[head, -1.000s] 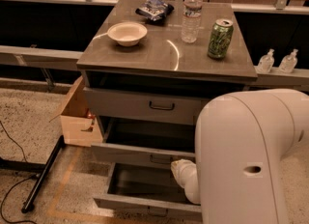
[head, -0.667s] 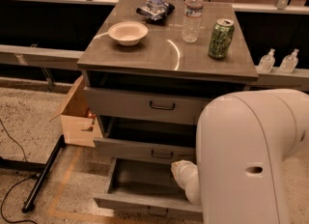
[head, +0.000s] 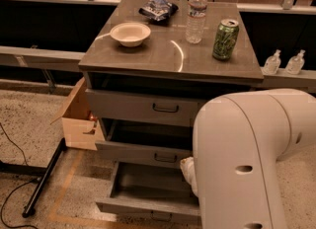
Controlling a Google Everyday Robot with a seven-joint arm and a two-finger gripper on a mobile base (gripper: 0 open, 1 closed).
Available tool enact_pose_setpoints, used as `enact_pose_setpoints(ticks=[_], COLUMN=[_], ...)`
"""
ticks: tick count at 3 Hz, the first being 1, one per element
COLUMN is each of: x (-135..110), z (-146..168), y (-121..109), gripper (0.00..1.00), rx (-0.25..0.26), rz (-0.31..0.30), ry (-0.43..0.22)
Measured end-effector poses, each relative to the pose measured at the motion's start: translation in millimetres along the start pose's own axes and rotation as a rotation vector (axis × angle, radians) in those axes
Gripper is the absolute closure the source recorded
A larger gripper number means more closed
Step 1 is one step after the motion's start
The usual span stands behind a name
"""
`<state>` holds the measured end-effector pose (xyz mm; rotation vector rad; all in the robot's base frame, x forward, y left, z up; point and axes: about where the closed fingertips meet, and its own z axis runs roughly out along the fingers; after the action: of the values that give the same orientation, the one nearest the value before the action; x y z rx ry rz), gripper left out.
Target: Close middle drawer
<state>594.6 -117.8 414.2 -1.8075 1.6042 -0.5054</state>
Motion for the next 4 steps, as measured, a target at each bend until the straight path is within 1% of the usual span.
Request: enact_pose_setpoints(ticks=[1, 3, 4], x=[6, 32, 41], z=[4, 21, 31], y=[-1, -22, -33], gripper=[1.0, 1.0, 1.0], rx=[0.019, 0.099, 0.136], rz=[-0.008, -0.061, -0.074], ry=[0.014, 0.093, 0.124])
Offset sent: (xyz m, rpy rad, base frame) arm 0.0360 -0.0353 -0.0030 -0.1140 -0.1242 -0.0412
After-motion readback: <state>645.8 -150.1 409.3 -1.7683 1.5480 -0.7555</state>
